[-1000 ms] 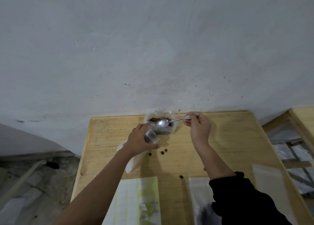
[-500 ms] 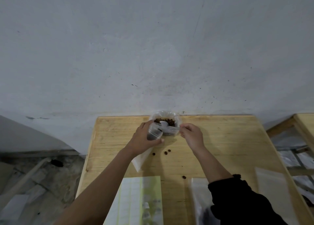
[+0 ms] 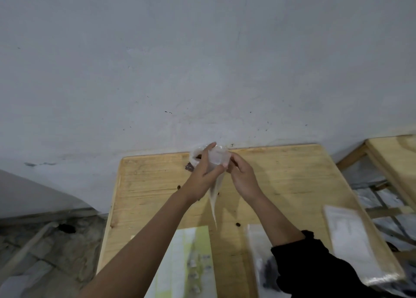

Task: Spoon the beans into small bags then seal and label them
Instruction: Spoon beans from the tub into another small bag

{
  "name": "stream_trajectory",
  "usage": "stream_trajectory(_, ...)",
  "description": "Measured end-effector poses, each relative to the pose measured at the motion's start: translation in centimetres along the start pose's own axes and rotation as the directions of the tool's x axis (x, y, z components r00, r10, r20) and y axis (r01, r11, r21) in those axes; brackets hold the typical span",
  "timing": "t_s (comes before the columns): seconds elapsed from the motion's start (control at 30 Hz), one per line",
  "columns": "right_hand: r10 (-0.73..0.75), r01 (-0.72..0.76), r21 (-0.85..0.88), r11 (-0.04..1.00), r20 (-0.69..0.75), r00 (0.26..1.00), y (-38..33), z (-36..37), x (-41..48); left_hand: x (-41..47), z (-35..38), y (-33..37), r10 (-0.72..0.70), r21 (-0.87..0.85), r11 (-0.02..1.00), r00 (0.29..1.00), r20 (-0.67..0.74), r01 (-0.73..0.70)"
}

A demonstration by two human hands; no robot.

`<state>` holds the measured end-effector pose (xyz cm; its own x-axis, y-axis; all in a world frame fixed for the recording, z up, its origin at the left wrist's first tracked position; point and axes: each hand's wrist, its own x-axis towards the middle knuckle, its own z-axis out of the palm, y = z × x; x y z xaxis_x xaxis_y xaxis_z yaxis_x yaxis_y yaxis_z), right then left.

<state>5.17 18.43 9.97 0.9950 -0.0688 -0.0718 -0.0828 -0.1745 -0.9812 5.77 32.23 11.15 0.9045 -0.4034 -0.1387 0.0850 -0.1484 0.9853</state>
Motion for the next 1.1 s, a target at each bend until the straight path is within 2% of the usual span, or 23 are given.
stream_trajectory(0.1, 0.021, -0.022, 0.093, 0.995, 0.012, 1.000, 0.2, 0.9, -1.0, -0.4, 1.0, 0.8, 0.015, -0.038, 0.999, 0.999, 0.052, -0.013)
stream_trajectory(0.23, 0.045, -0.035, 0.073, 0.997, -0.132, 0.990, 0.0, 0.5, -2.0, -0.8, 1.8, 1.2, 0.045, -0.035, 0.998, 0.998, 0.047, -0.044)
stream_trajectory(0.3, 0.031, -0.019, 0.053, 0.998, -0.232, 0.972, -0.3, -0.3, -2.4, -0.8, 2.2, 1.3, 0.078, -0.020, 0.997, 0.997, -0.010, -0.078)
stream_trajectory(0.43, -0.008, 0.033, 0.060, 0.998, -0.374, 0.927, -0.7, -2.6, -2.6, -0.3, 2.6, 1.4, 0.152, 0.035, 0.988, 0.961, -0.231, -0.148)
stream_trajectory(0.57, -0.054, 0.086, 0.071, 0.994, -0.364, 0.930, -1.6, -4.7, -2.4, 0.6, 3.2, 1.7, 0.179, 0.016, 0.983, 0.927, -0.328, -0.184)
stream_trajectory(0.73, -0.053, 0.101, 0.123, 0.987, -0.346, 0.937, -2.5, -7.6, -2.2, 1.8, 5.2, 2.7, 0.203, -0.011, 0.977, 0.938, -0.280, -0.215)
stream_trajectory(0.97, -0.080, 0.088, 0.012, 0.996, -0.318, 0.945, -3.4, -12.9, -2.9, 2.4, 10.1, 5.4, 0.222, -0.008, 0.973, 0.946, -0.235, -0.230)
stream_trajectory(1.1, -0.103, 0.106, -0.005, 0.994, -0.270, 0.957, -3.5, -15.8, -3.5, 2.5, 12.4, 6.3, 0.224, -0.008, 0.972, 0.935, -0.274, -0.235)
